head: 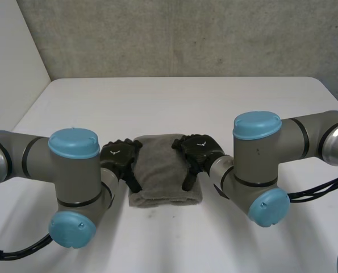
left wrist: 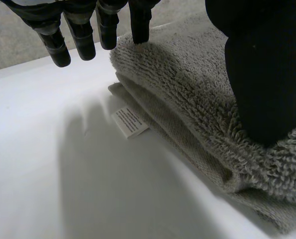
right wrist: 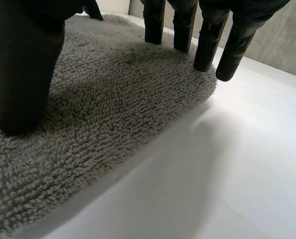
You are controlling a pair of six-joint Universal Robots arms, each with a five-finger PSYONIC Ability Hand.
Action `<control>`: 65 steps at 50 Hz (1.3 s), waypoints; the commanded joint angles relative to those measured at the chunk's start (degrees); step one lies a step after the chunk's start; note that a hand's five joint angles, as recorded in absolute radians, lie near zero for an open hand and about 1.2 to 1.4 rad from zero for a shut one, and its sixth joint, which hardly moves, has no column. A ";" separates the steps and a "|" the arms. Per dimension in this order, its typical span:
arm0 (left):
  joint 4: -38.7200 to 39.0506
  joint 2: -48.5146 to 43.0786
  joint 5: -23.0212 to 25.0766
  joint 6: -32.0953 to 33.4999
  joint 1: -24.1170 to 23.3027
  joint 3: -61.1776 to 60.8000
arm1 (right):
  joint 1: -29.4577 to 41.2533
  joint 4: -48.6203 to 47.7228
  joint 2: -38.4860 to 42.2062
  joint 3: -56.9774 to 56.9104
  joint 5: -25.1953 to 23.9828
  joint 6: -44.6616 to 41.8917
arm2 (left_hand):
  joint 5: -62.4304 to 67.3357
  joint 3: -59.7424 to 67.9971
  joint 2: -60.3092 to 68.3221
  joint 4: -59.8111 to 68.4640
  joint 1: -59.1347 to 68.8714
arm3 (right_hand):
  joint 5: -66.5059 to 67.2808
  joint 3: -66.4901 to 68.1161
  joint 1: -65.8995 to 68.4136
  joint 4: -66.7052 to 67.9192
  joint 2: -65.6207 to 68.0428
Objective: Fold the towel.
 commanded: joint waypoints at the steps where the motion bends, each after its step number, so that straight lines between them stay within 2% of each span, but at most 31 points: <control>1: -0.01 4.07 0.33 -0.02 0.03 0.16 | 0.17 0.05 -5.36 0.16 0.04 -0.89 | -1.63 0.50 0.56 0.47 -0.08 | -3.42 -4.48 -3.42 -4.96 -5.10; 3: 0.17 6.62 0.33 -0.10 -0.49 1.56 | 0.00 -0.12 -10.10 1.30 0.39 -0.89 | -1.63 0.50 0.56 0.47 -0.08 | -3.42 -4.48 -3.42 -4.96 -5.10; 6: -0.44 9.78 0.07 -0.19 -0.76 3.41 | -0.27 -0.12 -12.50 1.83 1.01 -0.89 | -1.63 0.50 0.56 0.47 -0.08 | -3.42 -4.48 -3.42 -4.96 -5.10; 8: -0.97 11.97 0.07 -0.11 -0.76 3.93 | -1.49 -0.12 -17.83 3.49 3.98 -0.97 | -1.63 0.50 0.56 0.47 -0.08 | -3.42 -4.48 -3.42 -4.96 -5.10; 9: -0.97 11.99 0.07 -0.11 -0.76 3.94 | -1.50 -0.12 -17.86 3.50 4.00 -0.97 | -1.63 0.50 0.56 0.47 -0.08 | -3.42 -4.48 -3.42 -4.96 -5.10; 11: -2.99 16.80 0.07 -0.37 0.20 4.90 | -4.38 -0.12 -24.07 5.34 8.11 -1.41 | -1.63 0.50 0.56 0.47 -0.08 | -3.42 -4.48 -3.42 -4.96 -5.10; 12: -3.00 16.83 0.07 -0.37 0.21 4.91 | -4.40 -0.12 -24.10 5.35 8.13 -1.41 | -1.63 0.50 0.56 0.47 -0.08 | -3.42 -4.48 -3.42 -4.96 -5.10; 14: -5.44 21.46 0.07 -0.54 2.04 5.35 | -7.37 -0.12 -29.35 7.71 10.76 -1.76 | -1.63 0.50 0.56 0.47 -0.08 | -3.42 -4.48 -3.42 -4.96 -5.10; 17: -6.69 23.77 0.07 -0.46 3.73 4.99 | -8.79 -0.04 -31.22 9.22 11.21 -1.68 | -1.63 0.50 0.56 0.47 -0.08 | -3.42 -4.48 -3.42 -4.96 -5.10; 19: -8.53 28.32 0.41 -0.54 7.14 3.33 | -11.33 -0.30 -33.85 12.98 11.03 -1.68 | -1.63 0.50 0.56 0.47 -0.08 | -3.42 -4.48 -3.42 -4.96 -5.10; 23: -8.53 31.68 1.99 -0.63 8.99 1.57 | -13.53 -0.92 -36.14 16.85 10.59 -1.76 | -1.63 0.50 0.56 0.47 -0.08 | -3.42 -4.48 -3.42 -4.96 -5.10; 30: -8.62 31.77 5.07 -0.90 8.91 1.04 | -14.59 -1.18 -36.14 17.13 8.04 -1.77 | -1.63 0.50 0.56 0.47 -0.08 | -3.42 -4.48 -3.42 -4.96 -5.10; 65: -8.01 32.03 5.43 -0.37 5.48 4.38 | -13.89 -2.59 -35.70 18.80 7.95 -1.85 | -1.63 0.50 0.56 0.47 -0.08 | -3.42 -4.48 -3.42 -4.96 -5.10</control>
